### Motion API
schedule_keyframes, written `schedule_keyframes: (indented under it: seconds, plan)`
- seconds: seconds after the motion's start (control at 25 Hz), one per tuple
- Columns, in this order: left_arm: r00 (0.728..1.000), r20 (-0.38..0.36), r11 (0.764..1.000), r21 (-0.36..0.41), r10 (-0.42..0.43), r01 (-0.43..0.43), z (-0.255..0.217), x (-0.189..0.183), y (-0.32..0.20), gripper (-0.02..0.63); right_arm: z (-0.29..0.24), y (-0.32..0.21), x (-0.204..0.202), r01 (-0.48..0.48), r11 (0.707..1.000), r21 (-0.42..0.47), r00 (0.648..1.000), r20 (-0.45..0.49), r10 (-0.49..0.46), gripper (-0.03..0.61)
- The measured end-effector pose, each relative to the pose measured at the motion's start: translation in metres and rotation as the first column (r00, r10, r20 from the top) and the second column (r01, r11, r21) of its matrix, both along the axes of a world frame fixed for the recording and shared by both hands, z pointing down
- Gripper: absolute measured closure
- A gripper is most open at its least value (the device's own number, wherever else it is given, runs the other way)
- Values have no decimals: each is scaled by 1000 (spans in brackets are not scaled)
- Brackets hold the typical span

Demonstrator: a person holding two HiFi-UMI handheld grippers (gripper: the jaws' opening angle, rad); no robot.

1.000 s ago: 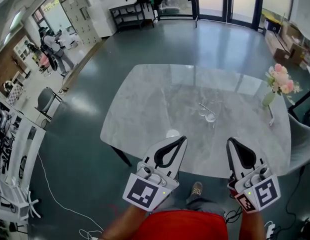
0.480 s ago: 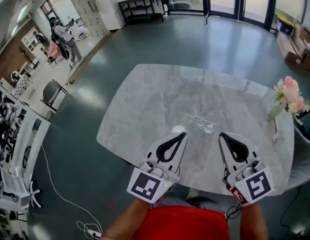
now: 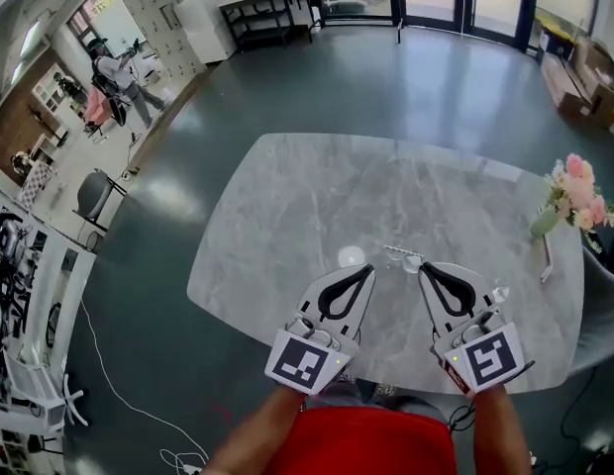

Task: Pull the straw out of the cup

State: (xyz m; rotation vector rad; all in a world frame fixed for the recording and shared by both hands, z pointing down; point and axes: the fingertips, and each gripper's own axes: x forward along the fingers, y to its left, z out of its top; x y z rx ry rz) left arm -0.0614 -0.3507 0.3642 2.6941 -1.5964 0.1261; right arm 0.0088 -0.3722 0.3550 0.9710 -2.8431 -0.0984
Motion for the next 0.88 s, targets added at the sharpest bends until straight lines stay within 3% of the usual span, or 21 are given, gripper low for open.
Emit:
schedule_keyframes:
  seconds: [0.16, 0.52, 0.88]
  plan:
    - [1000, -3, 1000, -13, 13, -13, 8, -3, -4, 603, 23, -5, -10, -8, 1000, -25, 993, -121, 5, 541]
    - [1000, -18, 999, -32, 8, -8, 20, -11, -12, 603, 74, -29, -36, 32, 999, -29, 962, -271, -39, 431]
    - [1000, -23, 998, -61, 20, -21, 29, -14, -16, 602, 121, -58, -57, 26, 997, -76, 909, -414, -56, 417]
